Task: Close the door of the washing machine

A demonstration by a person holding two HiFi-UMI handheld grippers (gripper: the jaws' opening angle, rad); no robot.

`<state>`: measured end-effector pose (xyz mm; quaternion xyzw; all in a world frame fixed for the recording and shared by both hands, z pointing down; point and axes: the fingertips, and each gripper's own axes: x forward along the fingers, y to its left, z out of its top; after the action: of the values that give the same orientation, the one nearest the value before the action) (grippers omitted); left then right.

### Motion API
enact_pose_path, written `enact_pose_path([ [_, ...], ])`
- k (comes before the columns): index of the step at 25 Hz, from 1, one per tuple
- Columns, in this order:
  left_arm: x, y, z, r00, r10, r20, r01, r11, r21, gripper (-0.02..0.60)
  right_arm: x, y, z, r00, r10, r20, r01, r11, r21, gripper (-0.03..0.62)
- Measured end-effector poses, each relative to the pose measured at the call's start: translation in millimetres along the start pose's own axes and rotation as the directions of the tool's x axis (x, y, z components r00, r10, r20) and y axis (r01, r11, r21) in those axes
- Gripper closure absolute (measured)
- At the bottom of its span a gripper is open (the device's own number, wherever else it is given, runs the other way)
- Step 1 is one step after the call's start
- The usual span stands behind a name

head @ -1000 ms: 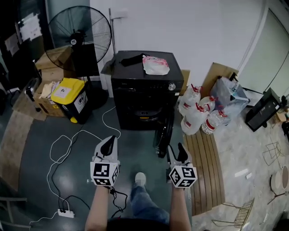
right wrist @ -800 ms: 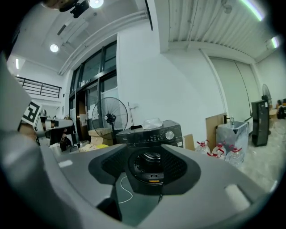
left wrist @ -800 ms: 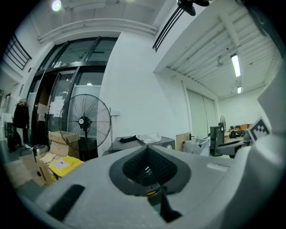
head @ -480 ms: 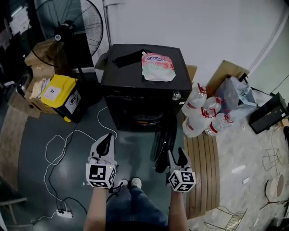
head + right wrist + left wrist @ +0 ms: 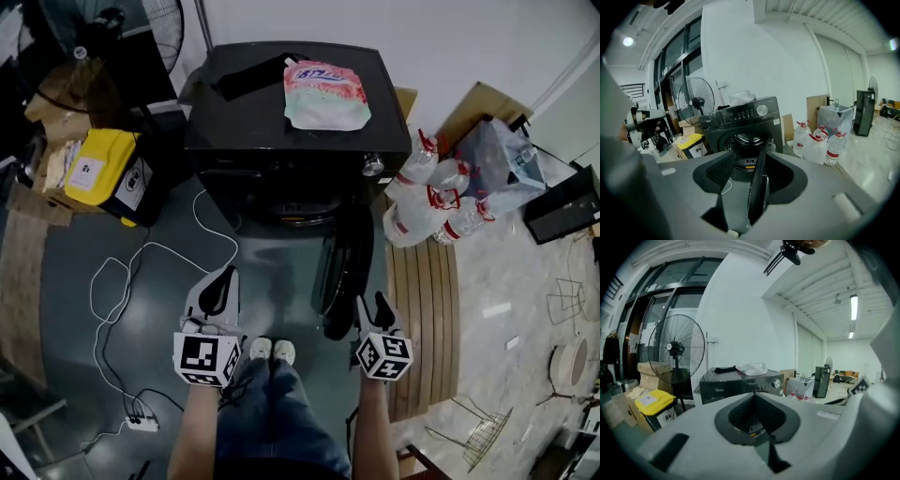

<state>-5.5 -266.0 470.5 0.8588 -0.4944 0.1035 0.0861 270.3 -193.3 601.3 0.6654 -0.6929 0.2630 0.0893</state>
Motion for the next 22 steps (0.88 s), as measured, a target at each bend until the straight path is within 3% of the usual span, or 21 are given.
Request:
enact_pose_path([
  [9,38.9,-12.6,-67.3,0.992,-0.056,-0.110,0.051,0.998,-0.044,0.574,51.0,-31.4,-64.5,0.982,-0.031,-0.185,0.042,0.998,0.054,0.378],
  [22,59.4,-4.7,-76.1,0.988,-0.070,-0.135,0.061,0.996,-0.069,0.574,69.1,-35.4,-77.9,0.959,-0.047,-0.280,0.060,0.998,0.036,0.441],
])
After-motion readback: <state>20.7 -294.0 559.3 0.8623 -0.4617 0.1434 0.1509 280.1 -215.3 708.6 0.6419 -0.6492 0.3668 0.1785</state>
